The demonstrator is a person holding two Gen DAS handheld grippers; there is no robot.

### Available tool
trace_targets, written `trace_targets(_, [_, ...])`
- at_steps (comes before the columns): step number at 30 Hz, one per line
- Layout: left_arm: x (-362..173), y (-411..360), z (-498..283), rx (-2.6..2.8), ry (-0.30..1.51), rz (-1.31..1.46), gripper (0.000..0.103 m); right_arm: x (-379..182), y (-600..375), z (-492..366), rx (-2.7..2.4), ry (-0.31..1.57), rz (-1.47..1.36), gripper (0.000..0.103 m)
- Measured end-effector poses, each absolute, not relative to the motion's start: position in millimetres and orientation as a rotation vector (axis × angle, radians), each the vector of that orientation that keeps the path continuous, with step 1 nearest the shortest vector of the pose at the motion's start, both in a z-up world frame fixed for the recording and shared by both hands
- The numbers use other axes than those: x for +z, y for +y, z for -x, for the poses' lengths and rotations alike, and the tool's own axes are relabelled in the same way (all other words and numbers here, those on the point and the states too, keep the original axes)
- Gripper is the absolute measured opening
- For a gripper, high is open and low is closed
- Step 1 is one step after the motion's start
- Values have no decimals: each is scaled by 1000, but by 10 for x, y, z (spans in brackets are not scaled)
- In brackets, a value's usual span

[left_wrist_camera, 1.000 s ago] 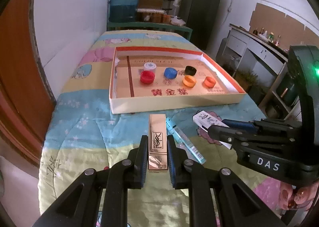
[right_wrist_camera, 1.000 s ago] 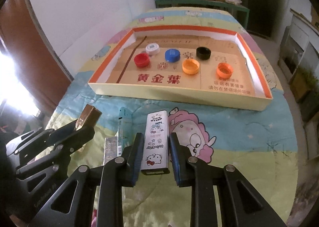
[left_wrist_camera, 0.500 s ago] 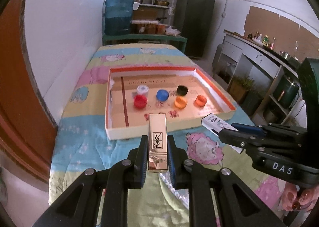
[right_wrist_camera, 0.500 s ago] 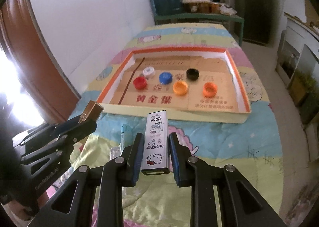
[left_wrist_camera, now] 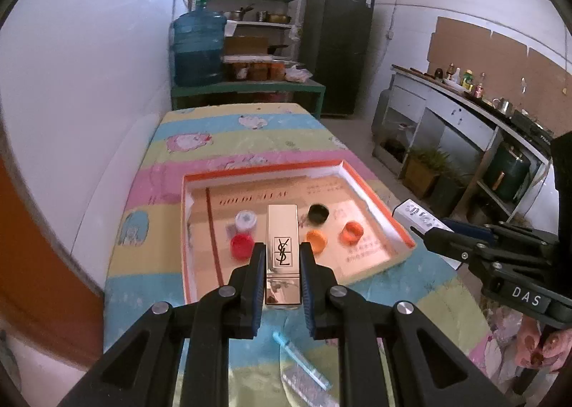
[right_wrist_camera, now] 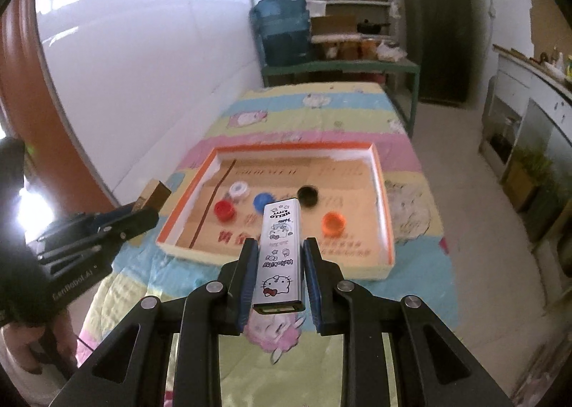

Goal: Organize rigid objects
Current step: 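Carry the gold lipstick box with left tool while right tool carries the white box into the tray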

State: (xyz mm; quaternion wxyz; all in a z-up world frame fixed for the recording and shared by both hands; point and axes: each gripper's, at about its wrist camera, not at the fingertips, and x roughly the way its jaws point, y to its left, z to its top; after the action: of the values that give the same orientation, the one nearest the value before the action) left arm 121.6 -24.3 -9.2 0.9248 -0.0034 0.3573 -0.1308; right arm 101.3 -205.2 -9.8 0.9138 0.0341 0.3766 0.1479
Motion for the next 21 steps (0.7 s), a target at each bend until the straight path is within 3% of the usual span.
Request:
trace_targets(10, [35,-344,-1775,-321,768,20,18,96,-2262,-1389,260,737,-38,26])
trace_targets(21, [-182,-532,-2434,-321,832,11,18,-62,-2391,-2027,259,772,-29,26])
